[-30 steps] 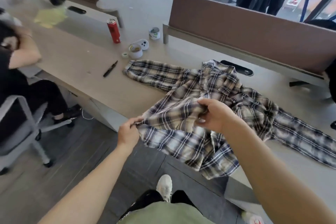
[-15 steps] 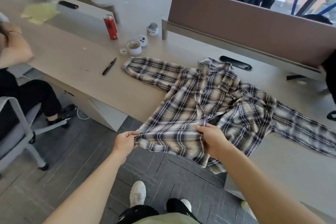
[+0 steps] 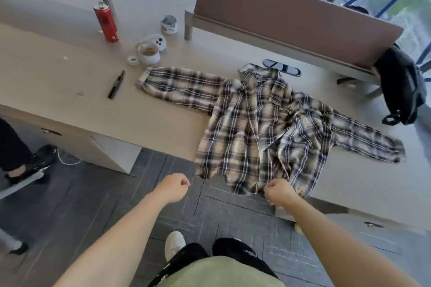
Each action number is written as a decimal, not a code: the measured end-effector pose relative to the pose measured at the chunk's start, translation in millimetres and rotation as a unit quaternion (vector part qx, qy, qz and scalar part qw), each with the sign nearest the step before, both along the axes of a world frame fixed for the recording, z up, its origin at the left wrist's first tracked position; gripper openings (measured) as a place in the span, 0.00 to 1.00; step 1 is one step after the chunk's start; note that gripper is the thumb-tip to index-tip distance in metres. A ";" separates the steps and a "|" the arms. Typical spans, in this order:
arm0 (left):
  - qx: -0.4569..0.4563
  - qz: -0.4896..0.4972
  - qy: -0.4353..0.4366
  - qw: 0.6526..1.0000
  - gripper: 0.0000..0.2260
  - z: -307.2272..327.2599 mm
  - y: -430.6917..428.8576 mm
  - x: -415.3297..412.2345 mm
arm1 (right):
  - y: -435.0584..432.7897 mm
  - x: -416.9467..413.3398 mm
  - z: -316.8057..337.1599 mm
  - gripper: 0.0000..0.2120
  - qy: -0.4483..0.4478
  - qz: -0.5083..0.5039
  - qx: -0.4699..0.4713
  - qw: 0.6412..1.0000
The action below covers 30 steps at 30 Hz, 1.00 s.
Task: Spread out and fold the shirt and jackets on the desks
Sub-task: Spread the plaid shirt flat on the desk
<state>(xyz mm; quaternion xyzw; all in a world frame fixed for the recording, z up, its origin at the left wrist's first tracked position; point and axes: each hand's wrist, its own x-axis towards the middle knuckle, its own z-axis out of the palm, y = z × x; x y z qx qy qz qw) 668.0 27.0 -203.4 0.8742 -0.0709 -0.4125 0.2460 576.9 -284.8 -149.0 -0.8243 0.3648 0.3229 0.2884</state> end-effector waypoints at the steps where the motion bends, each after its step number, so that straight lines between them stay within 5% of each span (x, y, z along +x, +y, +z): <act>1: -0.013 -0.003 -0.009 1.000 0.11 5.2 -6.4 7.9 | 0.2 7.2 6.7 0.11 -0.025 -0.010 -0.005 1.000; 7: -0.073 0.002 -0.044 0.996 0.07 30.6 -64.8 71.6 | -9.8 70.9 34.0 0.07 -0.132 0.029 -0.050 0.990; 13: -0.027 -0.003 -0.120 0.992 0.05 37.8 -126.8 148.5 | -38.9 169.7 13.0 0.12 -0.187 0.129 -0.096 0.969; 25: 0.070 -0.181 -0.183 0.964 0.27 18.6 -216.5 276.9 | -77.9 345.0 -59.8 0.32 -0.182 0.264 -0.159 0.934; 28: 0.102 -0.268 -0.188 0.939 0.30 1.1 -233.7 296.8 | -101.9 351.8 -73.6 0.34 -0.177 0.221 -0.113 0.952; 30: 0.115 -0.271 -0.187 0.937 0.32 -13.4 -235.4 309.8 | -125.6 347.1 -77.8 0.30 -0.197 0.063 -0.044 0.977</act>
